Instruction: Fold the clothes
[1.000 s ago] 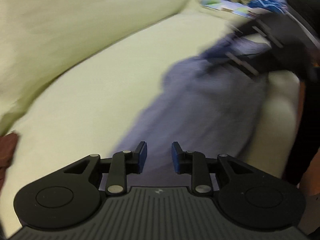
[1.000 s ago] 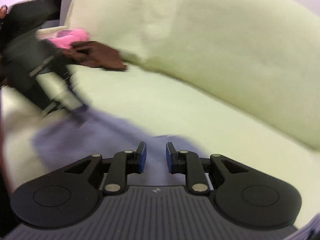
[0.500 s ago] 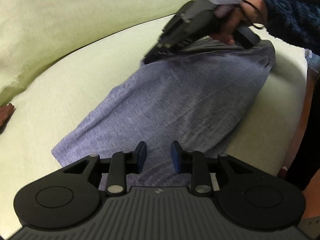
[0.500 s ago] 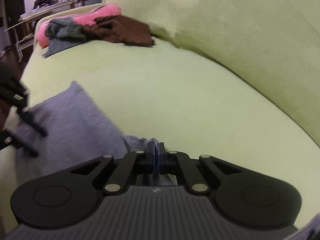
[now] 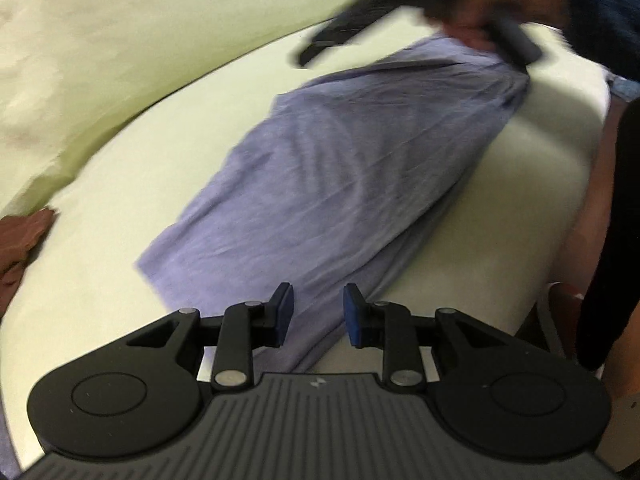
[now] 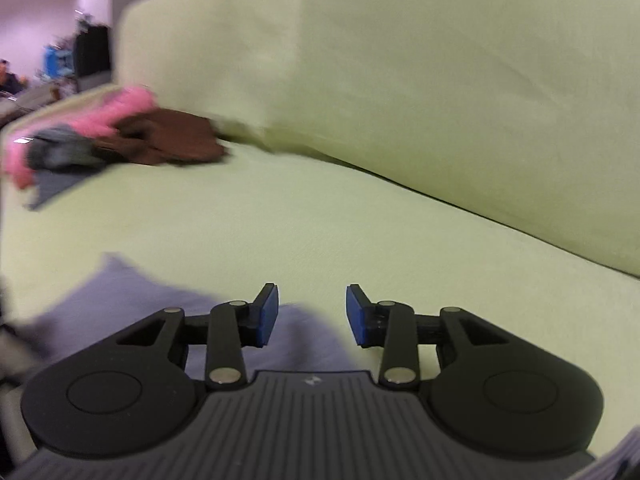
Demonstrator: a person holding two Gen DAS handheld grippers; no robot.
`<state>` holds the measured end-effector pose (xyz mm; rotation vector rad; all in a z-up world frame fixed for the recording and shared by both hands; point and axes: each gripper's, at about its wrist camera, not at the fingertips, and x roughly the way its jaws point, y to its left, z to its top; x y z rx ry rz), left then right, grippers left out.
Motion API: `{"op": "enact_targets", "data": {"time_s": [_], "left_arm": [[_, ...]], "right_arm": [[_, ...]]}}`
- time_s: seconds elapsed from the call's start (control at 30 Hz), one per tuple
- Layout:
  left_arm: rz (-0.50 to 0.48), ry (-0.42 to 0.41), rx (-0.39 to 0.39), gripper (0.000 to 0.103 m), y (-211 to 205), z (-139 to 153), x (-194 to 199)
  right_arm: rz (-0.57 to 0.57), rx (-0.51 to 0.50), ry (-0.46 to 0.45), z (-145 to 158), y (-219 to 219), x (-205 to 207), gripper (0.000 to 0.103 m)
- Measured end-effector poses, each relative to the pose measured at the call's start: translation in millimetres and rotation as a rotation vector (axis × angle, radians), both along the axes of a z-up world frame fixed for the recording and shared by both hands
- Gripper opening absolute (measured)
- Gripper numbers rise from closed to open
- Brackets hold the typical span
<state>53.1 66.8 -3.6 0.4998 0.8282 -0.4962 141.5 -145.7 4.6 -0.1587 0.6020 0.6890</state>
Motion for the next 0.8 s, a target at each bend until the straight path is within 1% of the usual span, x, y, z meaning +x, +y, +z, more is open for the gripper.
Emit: {"op": "enact_targets", "data": {"time_s": [0.07,0.13,0.17,0.2,0.23,0.27,0.5,0.63,0.67,0.7,0.77,0.8], "left_arm": [[0.011,-0.005,-0.009,0.033,3.2,2.2,-1.3],[0.005,-0.003,-0.014,0.033,2.9,1.0,-4.8],[0.0,0.0,-0.012,0.033,1.4,-0.7,-5.8],[-0.008,0.003,-0.005,0.033,-1.7,-3.6,-7.1],[-0.017,0.002,0.002,0.033,-5.3,-6.0,-8.4],[-0.024,0.0,0.007,0.033,-8.6,-7.8,-9.4],[-0.089,-0.025,0.006,0.033,-34.1,-11.7,-6.8],[-0.148,-0.044,0.081,0.032,-48.7,-20.3,-10.6],[-0.161,-0.049,0.091,0.027,-50.4,-21.5,-12.4],[-0.173,-0.052,0.1,0.021,-51.9,-22.2,-14.2],[-0.189,-0.051,0.11,0.013,-53.9,-23.5,-16.9],[-0.201,-0.057,0.123,0.011,-55.6,-24.4,-19.0]], "right_arm": [[0.082,-0.011,0.008,-0.3,8.1,-43.7,0.032],[0.163,-0.08,-0.033,-6.9,24.0,-84.2,0.031],[0.19,-0.11,-0.054,-9.7,30.4,-97.4,0.027],[0.211,-0.134,-0.068,-11.9,35.5,-106.7,0.011],[0.231,-0.168,-0.077,-15.6,41.7,-115.7,0.003],[0.243,-0.208,-0.086,-20.0,48.1,-123.5,0.0],[0.241,-0.374,-0.158,-32.1,50.7,-134.8,0.001],[0.247,-0.397,-0.166,-36.4,51.2,-132.9,0.001],[0.237,-0.392,-0.164,-37.3,49.3,-133.0,0.002],[0.223,-0.384,-0.159,-37.3,46.3,-133.2,0.005],[0.181,-0.354,-0.139,-35.1,37.4,-133.5,0.007],[0.154,-0.332,-0.121,-33.3,31.7,-133.5,0.007]]}}
